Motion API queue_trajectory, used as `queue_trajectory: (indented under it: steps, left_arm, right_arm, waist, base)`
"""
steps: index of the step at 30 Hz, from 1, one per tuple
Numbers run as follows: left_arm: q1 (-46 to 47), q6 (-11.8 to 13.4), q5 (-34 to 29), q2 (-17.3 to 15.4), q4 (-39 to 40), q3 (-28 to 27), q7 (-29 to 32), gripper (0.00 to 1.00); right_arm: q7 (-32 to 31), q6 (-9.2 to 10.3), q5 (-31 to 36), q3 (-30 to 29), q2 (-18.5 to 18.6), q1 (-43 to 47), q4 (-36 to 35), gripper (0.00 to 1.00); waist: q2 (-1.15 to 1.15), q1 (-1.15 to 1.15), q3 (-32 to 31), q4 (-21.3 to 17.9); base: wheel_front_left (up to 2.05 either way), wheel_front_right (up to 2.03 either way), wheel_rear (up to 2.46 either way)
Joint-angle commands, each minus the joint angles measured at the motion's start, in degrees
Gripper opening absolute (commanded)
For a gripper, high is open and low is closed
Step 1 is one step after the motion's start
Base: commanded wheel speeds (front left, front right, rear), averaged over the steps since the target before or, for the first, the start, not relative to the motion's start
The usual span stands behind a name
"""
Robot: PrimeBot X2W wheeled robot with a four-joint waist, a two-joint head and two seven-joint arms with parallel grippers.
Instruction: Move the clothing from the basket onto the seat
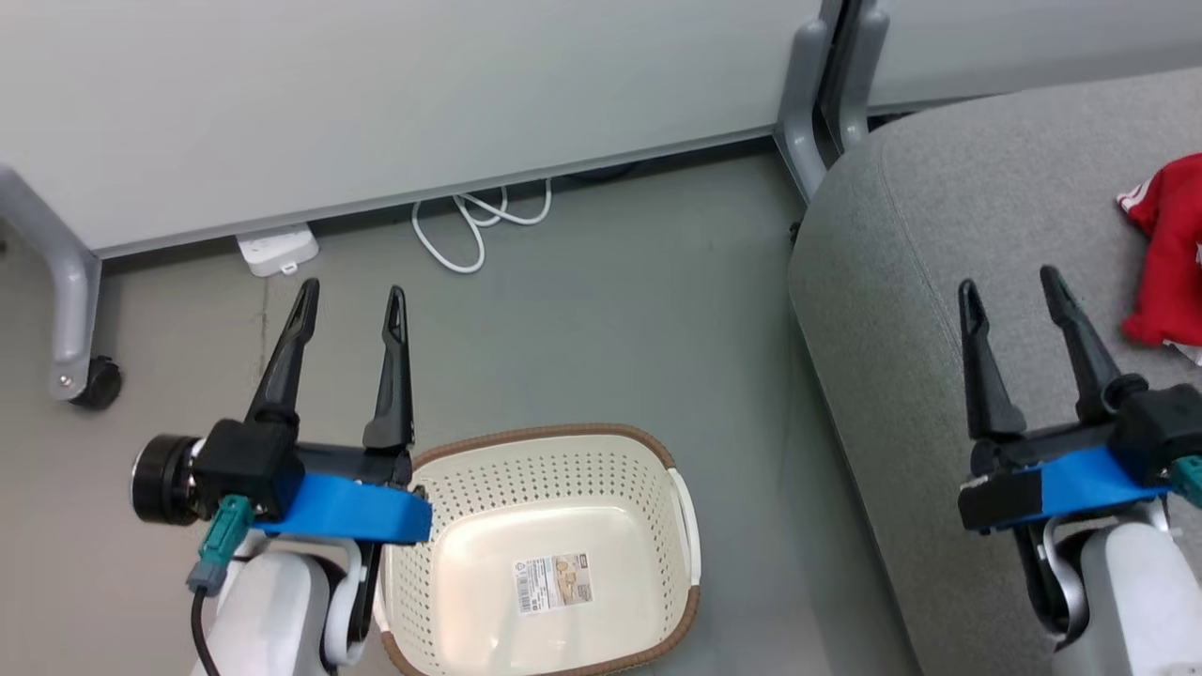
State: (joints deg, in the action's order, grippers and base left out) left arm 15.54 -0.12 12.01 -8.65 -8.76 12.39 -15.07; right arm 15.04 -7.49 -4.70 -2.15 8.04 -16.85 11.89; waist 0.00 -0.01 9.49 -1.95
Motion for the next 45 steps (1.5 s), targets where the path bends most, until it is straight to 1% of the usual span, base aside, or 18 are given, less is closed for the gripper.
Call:
queue_trajectory:
  steps: [1,4,10,18,30,41,42,45]
  left_arm:
    - [-1.6,-0.5,-0.4,0.4,0.1,-0.8,-0.1,1.0]
    - [-4.3,-1.3,-1.6,1.5,-0.5,-3.0,-0.1,1.0]
    - [-8.4,-2.1,-3.1,3.4,-1.3,-7.4,-0.2,1.0]
    - [-12.0,-3.9,-4.2,4.9,-2.3,-10.6,-0.2,1.0]
    - [-13.3,-5.2,-5.4,5.7,-3.8,-12.0,-0.2,1.0]
    - [-13.5,-5.5,-5.8,5.8,-4.6,-12.1,-0.2,1.0]
    - [-13.1,-5.3,-5.7,5.7,-4.5,-12.0,0.0,0.0]
    - [-13.8,-5.3,-5.5,5.8,-6.1,-11.9,0.4,0.0]
  right_arm:
    - [0.2,-0.01,-0.1,0.0,-0.2,1.5,0.2,1.0]
    - [0.2,-0.01,-0.2,0.7,-1.1,3.9,0.6,1.0]
    - [0.2,-0.01,-0.4,1.7,-2.4,7.6,1.4,1.0]
    - [0.2,-0.01,-1.3,2.1,-4.0,10.8,2.4,1.0]
    - [0.2,-0.01,-1.7,2.2,-4.9,13.0,4.2,1.0]
    - [0.2,-0.01,-2.0,2.5,-5.1,13.0,4.9,1.0]
    - [0.0,0.0,-1.6,2.4,-4.9,12.4,4.9,0.0]
    - [-0.3,0.0,-1.7,2.3,-5.0,12.8,6.5,0.0]
  waist:
    - [0.0,0.01,-1.9,1.4]
    - [0.0,0.01,-3.5,2.0]
    - [0.0,0.01,-6.3,3.1]
    - [0.0,0.01,-8.7,4.1]
    - [0.0,0.01,-10.2,4.9]
    - [0.0,0.01,-10.8,5.0]
    - [0.0,0.01,-10.8,5.0]
    - [0.0,0.01,-10.8,5.0]
  base:
    - [0.0,0.0,0.0]
    - [0.0,0.0,0.0]
    - [0.0,0.0,0.0]
    - [0.0,0.0,0.0]
    - [0.0,0.0,0.0]
    - [0.0,0.0,0.0]
    - [0.0,0.0,0.0]
    - [0.0,0.0,0.0]
